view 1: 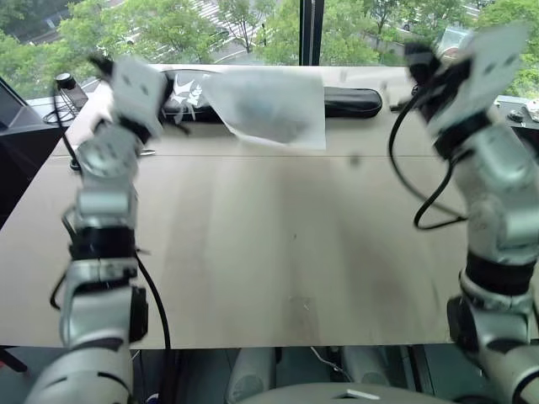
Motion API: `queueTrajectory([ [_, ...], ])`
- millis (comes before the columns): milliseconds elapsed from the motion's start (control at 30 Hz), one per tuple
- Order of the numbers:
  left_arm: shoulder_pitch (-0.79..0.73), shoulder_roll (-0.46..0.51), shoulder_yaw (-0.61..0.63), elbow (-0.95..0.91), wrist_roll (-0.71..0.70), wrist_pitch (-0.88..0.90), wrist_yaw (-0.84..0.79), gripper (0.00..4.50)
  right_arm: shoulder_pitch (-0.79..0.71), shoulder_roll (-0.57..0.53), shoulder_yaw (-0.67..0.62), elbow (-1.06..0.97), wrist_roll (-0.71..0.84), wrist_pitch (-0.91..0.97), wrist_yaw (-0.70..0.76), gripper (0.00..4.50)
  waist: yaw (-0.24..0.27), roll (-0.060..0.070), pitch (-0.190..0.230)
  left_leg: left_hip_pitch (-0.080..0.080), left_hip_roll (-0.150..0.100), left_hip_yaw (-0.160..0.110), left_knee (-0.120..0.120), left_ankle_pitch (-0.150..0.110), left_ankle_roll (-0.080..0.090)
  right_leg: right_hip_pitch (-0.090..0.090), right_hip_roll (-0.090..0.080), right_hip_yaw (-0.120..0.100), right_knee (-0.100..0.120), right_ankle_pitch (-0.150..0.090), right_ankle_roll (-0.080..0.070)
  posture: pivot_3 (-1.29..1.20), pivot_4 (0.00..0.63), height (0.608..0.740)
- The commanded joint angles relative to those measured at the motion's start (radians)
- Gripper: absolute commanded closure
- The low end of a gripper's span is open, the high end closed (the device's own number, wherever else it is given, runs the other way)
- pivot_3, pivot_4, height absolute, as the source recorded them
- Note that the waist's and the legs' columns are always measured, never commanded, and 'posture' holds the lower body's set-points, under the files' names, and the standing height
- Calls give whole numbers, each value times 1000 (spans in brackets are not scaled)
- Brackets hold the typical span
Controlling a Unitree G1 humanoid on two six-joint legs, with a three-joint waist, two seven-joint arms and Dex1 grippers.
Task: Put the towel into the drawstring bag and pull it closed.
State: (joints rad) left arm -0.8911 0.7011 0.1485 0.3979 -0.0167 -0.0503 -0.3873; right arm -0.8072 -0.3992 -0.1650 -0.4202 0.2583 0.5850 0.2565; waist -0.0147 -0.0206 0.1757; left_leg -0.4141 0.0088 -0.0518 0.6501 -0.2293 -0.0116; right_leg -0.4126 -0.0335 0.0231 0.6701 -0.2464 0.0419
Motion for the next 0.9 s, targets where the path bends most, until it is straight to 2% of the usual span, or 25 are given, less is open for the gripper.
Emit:
queueTrajectory([
  [33,-16,20,7,107,28,-18,21,4490,-4,-32,-78,61,-4,34,-40,4500,0,0,-1,0,0,1,0,0,0,0,0,0,-1,0,0,0,150,740],
  [133,-1,43,57,211,27,46,94,4490,32,-83,-174,141,-73,51,-140,4500,-4,0,0,-1,0,2,-1,0,0,-1,-1,1,-2,0,0,0,150,740],
  [300,50,67,110,282,-3,104,161,4490,95,-131,-316,191,-67,87,-232,4500,-2,0,1,-2,0,2,-1,0,0,-2,-1,2,0,0,0,0,150,740],
  [567,23,70,89,317,-25,112,189,4490,84,-225,-318,278,-60,26,-235,4500,-4,0,1,-2,0,2,0,0,0,-2,-1,2,1,0,0,0,150,740],
  [900,-102,87,103,450,-58,117,233,4490,34,-356,-332,434,-70,-61,-239,4500,-3,0,1,-2,0,3,0,0,0,-2,-1,2,1,0,0,0,150,740],
])
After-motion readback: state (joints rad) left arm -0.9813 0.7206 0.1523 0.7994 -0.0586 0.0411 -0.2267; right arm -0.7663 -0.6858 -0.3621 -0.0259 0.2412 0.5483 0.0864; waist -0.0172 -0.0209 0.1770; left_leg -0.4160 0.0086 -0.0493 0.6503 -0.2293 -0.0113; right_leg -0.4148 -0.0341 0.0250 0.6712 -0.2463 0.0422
